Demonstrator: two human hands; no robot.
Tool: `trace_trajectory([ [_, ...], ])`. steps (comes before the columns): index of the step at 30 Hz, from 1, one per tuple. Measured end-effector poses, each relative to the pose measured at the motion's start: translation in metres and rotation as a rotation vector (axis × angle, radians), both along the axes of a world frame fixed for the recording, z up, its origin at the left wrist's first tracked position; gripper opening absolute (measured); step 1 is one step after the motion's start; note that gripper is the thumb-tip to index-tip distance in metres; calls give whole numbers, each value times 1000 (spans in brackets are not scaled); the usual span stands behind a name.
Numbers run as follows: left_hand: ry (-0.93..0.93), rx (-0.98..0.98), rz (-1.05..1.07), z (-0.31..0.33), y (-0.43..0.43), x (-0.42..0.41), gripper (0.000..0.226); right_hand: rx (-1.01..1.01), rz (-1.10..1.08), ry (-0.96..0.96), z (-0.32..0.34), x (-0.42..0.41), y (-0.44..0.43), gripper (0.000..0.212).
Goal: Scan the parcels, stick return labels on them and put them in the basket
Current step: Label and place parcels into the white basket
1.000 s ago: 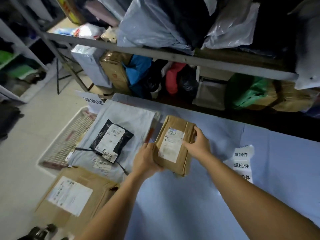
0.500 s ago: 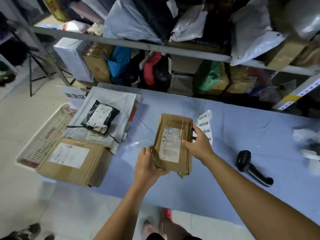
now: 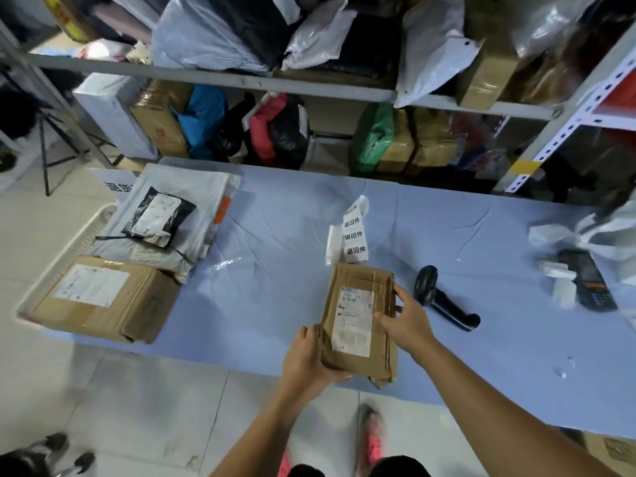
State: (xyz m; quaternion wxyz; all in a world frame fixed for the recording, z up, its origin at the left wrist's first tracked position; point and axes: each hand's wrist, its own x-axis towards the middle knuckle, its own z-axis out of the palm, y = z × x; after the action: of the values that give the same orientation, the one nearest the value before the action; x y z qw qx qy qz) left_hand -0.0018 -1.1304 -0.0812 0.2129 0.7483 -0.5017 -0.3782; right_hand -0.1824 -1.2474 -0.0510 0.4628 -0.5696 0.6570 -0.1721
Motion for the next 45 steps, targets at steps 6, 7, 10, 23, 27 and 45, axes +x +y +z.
trace_trajectory([
  [6, -36, 60, 39, -10, -5, -54, 81, 21, 88, -16, -16, -46, -14, 61],
  [7, -39, 60, 67, -12, -7, -60, 81, -7, 140, -3, -16, -52, -18, 59],
  [10, -31, 57, 144, -15, -14, -71, 83, -123, 252, 156, -17, -71, -30, 54],
  [23, -110, 69, 79, -9, -32, -90, 96, -38, 450, 965, -44, -109, -73, 51],
  [27, -103, 76, 88, -10, -38, -92, 92, -3, 251, 662, -26, -105, -72, 39],
  [45, -141, 93, 24, -3, -63, -91, 103, 194, 13, 42, 102, -70, -18, 32],
])
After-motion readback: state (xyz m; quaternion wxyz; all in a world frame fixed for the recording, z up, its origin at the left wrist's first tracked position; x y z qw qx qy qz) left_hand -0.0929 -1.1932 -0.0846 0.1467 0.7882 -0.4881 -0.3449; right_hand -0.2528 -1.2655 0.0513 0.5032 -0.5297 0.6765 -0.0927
